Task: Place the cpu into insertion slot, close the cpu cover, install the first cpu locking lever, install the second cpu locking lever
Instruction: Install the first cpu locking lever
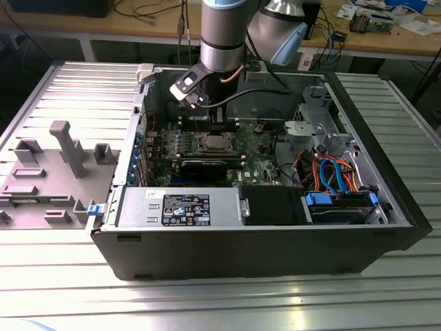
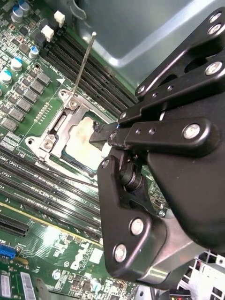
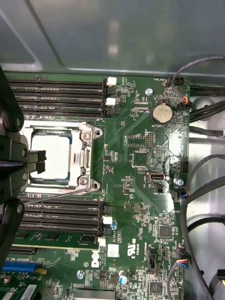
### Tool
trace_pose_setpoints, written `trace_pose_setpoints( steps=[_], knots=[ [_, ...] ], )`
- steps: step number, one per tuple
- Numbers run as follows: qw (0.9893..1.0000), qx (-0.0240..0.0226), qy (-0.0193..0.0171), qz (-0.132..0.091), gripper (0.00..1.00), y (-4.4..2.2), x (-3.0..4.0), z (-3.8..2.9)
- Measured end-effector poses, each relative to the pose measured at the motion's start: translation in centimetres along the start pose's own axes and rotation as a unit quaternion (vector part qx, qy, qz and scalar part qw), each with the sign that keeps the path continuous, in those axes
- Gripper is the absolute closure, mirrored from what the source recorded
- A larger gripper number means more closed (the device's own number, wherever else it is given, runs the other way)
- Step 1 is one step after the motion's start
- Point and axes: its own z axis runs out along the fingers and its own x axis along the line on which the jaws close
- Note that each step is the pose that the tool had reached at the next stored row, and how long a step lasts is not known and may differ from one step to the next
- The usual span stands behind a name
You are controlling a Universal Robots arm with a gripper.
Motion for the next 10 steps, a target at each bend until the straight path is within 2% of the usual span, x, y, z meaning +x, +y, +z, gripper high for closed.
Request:
trace_pose_setpoints(
  steps=[2, 8, 10],
  knots=[
    [1.0000, 0.0000, 0.0001, 0.000, 0.89, -0.01, 0.01, -0.42],
    [1.0000, -0.0001, -0.0001, 0.000, 0.89, -0.02, 0.01, -0.43],
    [1.0000, 0.0002, -0.0001, -0.009, 0.89, -0.03, 0.01, -0.43]
  ],
)
